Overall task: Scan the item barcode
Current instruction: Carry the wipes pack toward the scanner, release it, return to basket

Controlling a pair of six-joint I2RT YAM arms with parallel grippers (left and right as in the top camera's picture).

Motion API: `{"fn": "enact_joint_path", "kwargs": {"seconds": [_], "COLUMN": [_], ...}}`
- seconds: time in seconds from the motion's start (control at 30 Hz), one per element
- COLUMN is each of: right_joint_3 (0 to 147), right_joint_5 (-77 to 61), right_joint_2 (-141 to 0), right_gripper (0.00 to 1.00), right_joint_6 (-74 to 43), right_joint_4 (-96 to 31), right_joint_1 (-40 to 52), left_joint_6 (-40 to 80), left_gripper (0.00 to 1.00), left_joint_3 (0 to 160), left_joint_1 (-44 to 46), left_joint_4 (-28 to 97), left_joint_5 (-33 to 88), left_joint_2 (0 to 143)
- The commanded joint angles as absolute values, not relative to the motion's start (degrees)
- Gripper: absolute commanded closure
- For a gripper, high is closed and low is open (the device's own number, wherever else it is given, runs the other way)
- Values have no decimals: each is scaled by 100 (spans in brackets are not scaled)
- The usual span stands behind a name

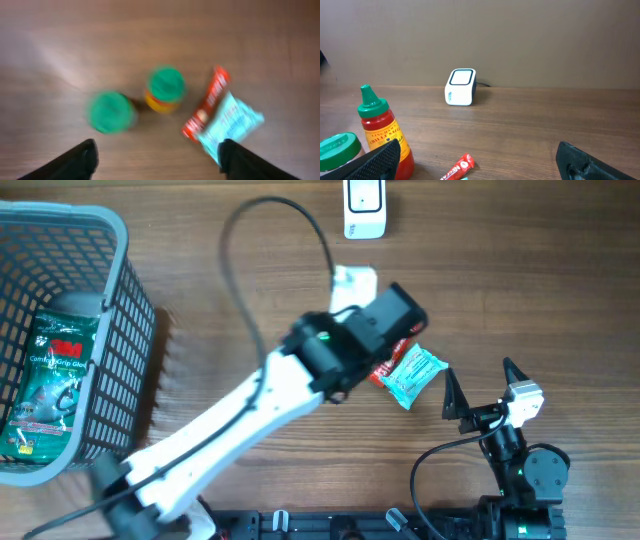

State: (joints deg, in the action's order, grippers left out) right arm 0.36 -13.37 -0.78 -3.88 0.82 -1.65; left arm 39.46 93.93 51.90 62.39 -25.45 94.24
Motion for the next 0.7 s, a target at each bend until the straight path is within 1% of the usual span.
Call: {"fn": "enact_joint_path", "kwargs": {"seconds": [0.0,0.13,0.27,0.37,0.47,0.53,0.6,0.67], "right_joint_3": [30,30,30,30,30,30,30,30], "right_joint_5": [-1243,-1243,-1243,-1243,-1245,-1243,-1243,-1243], "right_joint_2": [-43,-43,-43,-43,-43,-43,-43,-43], "right_gripper": [0,0,0,0,0,0,0,0], "right_joint_6": [-462,-464,-462,-462,-462,-462,-462,-462], "right_joint_4": [95,95,95,95,95,95,95,95], "right_joint_1": [-134,-134,-134,-134,-134,-134,-134,-134], "left_joint_6": [3948,4132,4974,5389,5470,5470,5522,6040], "left_gripper": [0,0,0,0,0,0,0,0], "left_joint_3": [9452,9452,9452,9452,9452,9452,9450,9450], "left_joint_1": [4609,3435,1699,526,-587,-1507,-2130,-2674], "left_joint_4": [6281,6226,6219,6222,6241,6342,6451,6707], "left_joint_5": [-3981,-4056,-3948,-3857,-3511,-2867,-2305,-2014], "left_joint_2": [8586,7828,7046,6733,6737,6938,7194,7524]}}
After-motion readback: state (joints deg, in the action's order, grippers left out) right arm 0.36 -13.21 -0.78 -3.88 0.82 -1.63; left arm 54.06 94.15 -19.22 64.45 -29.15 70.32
